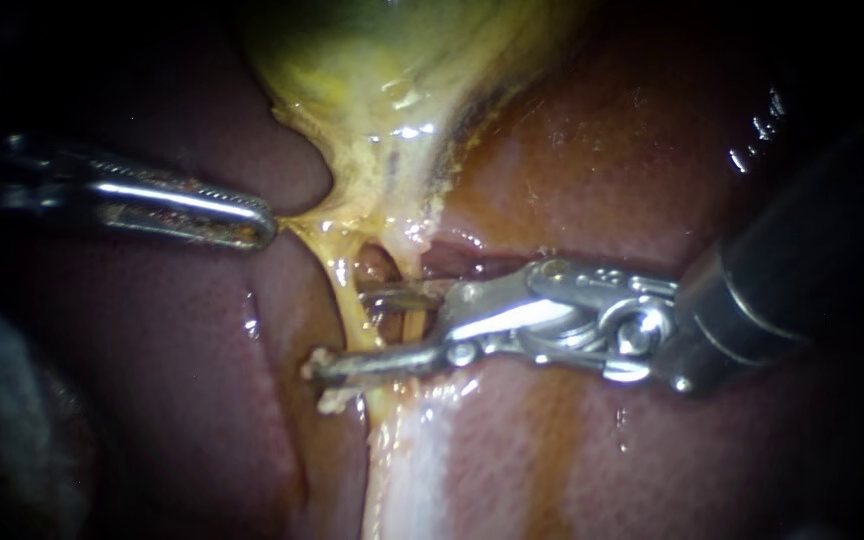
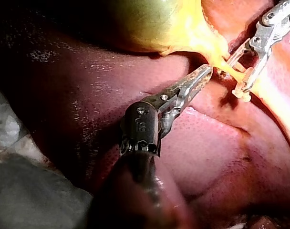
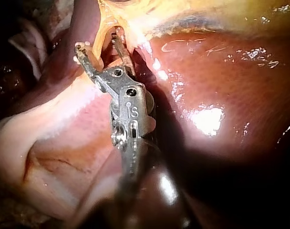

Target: Going back second clip left tube

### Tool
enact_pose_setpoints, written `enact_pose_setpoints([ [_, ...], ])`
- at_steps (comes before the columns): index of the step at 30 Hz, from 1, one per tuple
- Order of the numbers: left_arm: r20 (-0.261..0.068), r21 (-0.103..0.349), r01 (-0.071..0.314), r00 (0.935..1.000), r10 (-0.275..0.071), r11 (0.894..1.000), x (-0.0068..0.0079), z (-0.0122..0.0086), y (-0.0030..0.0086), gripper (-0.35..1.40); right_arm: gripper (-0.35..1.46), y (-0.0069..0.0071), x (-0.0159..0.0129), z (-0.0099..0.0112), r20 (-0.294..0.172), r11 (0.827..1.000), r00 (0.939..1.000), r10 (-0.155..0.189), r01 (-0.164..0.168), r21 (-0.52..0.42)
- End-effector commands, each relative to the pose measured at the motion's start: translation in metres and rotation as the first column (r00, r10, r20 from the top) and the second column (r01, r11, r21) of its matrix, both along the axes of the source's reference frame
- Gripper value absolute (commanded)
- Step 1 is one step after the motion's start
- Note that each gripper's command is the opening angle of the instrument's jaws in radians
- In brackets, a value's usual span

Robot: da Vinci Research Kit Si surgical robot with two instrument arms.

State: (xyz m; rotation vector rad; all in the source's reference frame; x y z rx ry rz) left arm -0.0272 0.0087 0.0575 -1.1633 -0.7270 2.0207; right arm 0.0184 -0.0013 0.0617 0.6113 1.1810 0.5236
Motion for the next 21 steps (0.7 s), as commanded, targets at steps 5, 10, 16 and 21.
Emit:
enact_pose_setpoints([
  [5, -0.001, 0.002, 0.001, 1.0, -0.001, 1.0, 0.0003, 0.0, 0.0, -0.35, 0.5, -0.0006, -0.0024, -0.0007, -0.024, 0.995, 0.999, -0.038, 0.036, -0.096],
  [10, -0.001, 0.007, 0.003, 1.0, -0.003, 1.0, 0.0004, -0.0001, 0.0, -0.35, 0.5, -0.0008, -0.0062, -0.0021, -0.043, 0.984, 0.9966, -0.07, 0.062, -0.166],
  [16, -0.001, 0.007, 0.003, 1.0, -0.003, 1.0, 0.0004, -0.0001, 0.0, -0.35, 0.5, 0.0006, -0.0107, -0.0037, -0.048, 0.972, 0.9956, -0.081, 0.068, -0.225],
  [21, -0.001, 0.007, 0.003, 1.0, -0.003, 1.0, 0.0004, -0.0001, 0.0, -0.35, 0.5, 0.0026, -0.0138, -0.0051, -0.009, 0.956, 0.9924, -0.123, 0.116, -0.269],
])
